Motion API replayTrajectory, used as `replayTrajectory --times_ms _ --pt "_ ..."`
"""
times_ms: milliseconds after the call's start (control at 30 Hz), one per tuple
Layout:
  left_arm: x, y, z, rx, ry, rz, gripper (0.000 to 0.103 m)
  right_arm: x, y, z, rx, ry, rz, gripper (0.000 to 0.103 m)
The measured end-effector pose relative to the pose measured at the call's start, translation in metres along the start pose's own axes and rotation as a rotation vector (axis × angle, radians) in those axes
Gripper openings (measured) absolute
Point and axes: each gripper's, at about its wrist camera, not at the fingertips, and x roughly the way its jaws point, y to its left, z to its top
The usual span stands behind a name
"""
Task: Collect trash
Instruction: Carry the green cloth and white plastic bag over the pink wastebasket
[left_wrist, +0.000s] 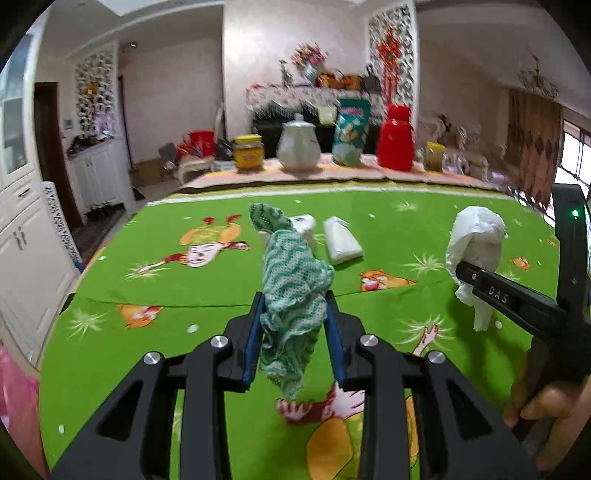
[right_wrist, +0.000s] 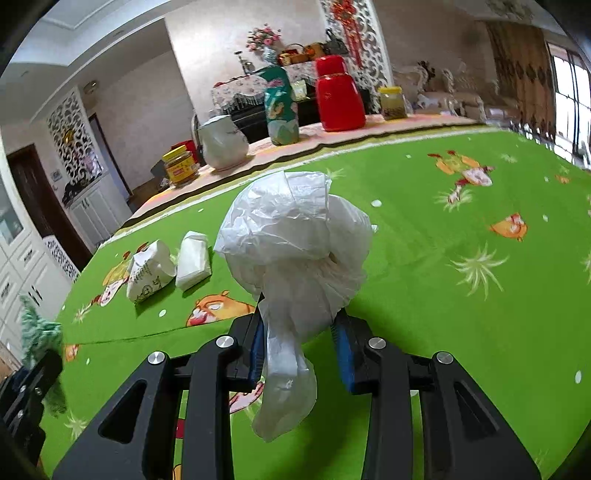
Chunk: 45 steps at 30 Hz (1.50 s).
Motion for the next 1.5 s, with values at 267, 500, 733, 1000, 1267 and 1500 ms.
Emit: replayTrajectory --times_ms 267,500,733,1000,1267,1500 --pt "0.004 0.015 -0.010 -0.003 -0.023 -0.004 0.031 0.001 0.023 -0.001 -0.125 0.010 0.045 0.034" --pt "0.004 0.025 -0.006 -0.016 -0.035 0.034 0.031 -0.002 0.037 -0.005 -0.223 0.018 0.059 0.034" --pt "0.006 0.029 -0.007 -0.032 -0.029 0.041 0.031 -0.008 0.057 -0.013 -0.332 -0.006 0.047 0.034" --pt "0.006 0.036 -0.006 -0.076 -0.035 0.042 0.031 -0.015 0.073 -0.021 -0.431 -0.038 0.058 0.034" --pt "-0.025 0.037 -0.019 -0.022 0.009 0.075 0.032 -0.037 0.077 -0.037 -0.454 0.043 0.122 0.034" --pt "-0.064 0.046 -0.041 -0.042 -0.007 0.068 0.032 -0.074 0.087 -0.053 -0.506 0.039 0.134 0.034"
